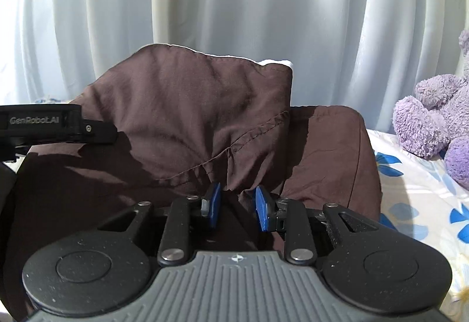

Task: Fold large clothes
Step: 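Release the bundle and pull both grippers back from it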

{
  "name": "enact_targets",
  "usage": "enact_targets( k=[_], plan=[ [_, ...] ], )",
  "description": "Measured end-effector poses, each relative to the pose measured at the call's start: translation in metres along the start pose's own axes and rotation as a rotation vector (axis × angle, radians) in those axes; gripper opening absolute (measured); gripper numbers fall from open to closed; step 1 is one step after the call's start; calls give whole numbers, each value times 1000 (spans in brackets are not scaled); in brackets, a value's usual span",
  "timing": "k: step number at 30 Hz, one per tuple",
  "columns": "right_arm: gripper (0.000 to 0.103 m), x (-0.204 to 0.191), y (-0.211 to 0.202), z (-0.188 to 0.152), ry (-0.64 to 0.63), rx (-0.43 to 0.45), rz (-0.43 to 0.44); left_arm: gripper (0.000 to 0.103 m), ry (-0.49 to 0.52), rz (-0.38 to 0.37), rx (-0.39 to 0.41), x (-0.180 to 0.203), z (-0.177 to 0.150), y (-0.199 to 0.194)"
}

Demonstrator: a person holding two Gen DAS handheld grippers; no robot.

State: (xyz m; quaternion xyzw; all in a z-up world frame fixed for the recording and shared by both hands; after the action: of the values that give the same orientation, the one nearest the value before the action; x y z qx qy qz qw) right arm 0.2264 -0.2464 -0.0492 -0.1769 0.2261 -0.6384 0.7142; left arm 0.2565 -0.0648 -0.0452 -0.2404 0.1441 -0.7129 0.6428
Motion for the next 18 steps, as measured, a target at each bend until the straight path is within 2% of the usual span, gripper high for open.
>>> enact_targets(
  k=[4, 6, 7, 9, 12, 15, 17, 18],
  plan=[
    [26, -1, -9, -1, 9, 21, -2, 103, -6, -10, 7, -5, -2, -1],
    [27, 1, -20, 4, 35, -15, -10, 103, -24, -19, -33, -8, 1, -4],
    [32, 4, -32, 6, 52, -37, -21, 103, -36, -23, -62, -9, 3, -10],
    [37, 10, -63, 6, 78, -61, -6, 103, -25, -44, -106, -8, 1, -30],
    [43, 13, -94, -9, 129, -115, -26, 103, 43, -63, -138, -3, -17, -71],
    [53, 13, -119, -23, 167, -202, -80, 103, 154, -33, -220, 5, -46, -99],
    [64, 6, -127, -28, 154, -308, -112, 103, 174, -29, -271, 9, -61, -113],
    [67, 1, -130, -32, 136, -361, -127, 103, 180, -11, -297, 11, -66, -118]
  ],
)
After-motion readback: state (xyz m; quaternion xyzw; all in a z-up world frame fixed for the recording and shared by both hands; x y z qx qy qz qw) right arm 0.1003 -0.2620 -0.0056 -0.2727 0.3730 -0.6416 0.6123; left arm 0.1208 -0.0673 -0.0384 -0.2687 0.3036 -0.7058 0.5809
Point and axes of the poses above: each gripper's, at about its wrist camera, not at the fingertips, and y roughly the way its jaws point, x to its right, z to its top, the point moved 2 cm from there along y, roughly the way its jaws point, and after that the axes turned 6 degrees about y, right-handed, at the moved point
